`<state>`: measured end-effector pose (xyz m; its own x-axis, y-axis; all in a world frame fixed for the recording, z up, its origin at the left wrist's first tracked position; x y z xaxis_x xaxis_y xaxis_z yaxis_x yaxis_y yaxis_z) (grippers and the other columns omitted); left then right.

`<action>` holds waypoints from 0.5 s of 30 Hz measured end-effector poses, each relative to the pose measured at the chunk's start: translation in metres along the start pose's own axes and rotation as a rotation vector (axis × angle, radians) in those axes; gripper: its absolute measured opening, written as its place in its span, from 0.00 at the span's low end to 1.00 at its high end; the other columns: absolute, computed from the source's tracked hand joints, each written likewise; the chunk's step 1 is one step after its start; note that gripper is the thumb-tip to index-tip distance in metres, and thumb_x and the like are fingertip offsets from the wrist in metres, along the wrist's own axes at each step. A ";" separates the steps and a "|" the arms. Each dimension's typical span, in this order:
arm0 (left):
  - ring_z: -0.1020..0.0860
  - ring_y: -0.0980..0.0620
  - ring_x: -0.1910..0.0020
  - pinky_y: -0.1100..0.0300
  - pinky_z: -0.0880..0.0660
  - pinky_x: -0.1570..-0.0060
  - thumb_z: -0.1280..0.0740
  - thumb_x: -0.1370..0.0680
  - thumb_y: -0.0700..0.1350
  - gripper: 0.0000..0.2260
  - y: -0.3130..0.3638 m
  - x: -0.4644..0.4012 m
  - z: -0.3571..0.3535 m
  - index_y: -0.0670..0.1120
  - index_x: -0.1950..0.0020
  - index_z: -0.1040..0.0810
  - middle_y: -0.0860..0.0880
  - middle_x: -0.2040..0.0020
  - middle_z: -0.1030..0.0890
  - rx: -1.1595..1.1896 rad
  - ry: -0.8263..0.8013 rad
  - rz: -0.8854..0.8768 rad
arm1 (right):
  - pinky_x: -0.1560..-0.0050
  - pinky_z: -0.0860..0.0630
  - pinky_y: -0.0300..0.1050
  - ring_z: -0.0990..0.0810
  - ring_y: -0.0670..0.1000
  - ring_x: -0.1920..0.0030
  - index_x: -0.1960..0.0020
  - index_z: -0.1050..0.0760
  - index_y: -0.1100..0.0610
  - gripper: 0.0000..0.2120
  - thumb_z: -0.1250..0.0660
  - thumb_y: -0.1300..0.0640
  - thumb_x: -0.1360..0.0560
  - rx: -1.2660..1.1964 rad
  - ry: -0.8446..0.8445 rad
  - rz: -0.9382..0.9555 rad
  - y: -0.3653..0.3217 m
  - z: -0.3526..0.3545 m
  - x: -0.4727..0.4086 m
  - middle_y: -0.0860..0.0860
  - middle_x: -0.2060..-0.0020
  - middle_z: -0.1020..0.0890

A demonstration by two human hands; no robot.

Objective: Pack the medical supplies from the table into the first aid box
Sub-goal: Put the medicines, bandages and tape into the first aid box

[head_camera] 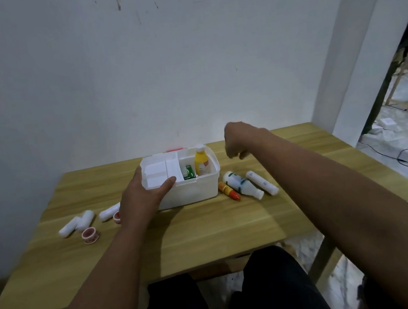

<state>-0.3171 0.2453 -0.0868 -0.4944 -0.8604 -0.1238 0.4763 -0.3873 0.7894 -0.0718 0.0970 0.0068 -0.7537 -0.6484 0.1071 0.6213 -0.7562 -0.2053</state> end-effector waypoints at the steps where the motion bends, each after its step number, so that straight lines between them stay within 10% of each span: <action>1: 0.29 0.40 0.25 0.33 0.28 0.33 0.33 0.41 0.80 0.57 -0.001 -0.001 0.000 0.55 0.17 0.39 0.48 0.23 0.27 0.000 -0.006 0.004 | 0.49 0.14 0.56 0.12 0.55 0.57 0.49 0.21 0.62 0.10 0.23 0.64 0.28 0.029 -0.104 -0.026 0.005 -0.009 0.005 0.58 0.56 0.14; 15: 0.29 0.41 0.26 0.37 0.28 0.33 0.25 0.30 0.69 0.46 0.005 0.003 0.004 0.54 0.17 0.37 0.48 0.23 0.27 0.004 0.005 -0.010 | 0.59 0.24 0.49 0.21 0.55 0.53 0.42 0.25 0.55 0.23 0.19 0.54 0.33 0.344 -0.161 -0.026 0.011 -0.062 0.023 0.51 0.60 0.24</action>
<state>-0.3193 0.2419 -0.0808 -0.4957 -0.8580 -0.1345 0.4685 -0.3946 0.7904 -0.0957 0.0791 -0.0532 -0.7438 -0.6134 0.2653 0.6586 -0.7403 0.1350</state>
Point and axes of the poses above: each hand's wrist, its own x-axis away from the middle knuckle, its own z-axis out of the back of the hand, y = z × x, the point moved 6 cm from there along -x, towards the middle knuckle
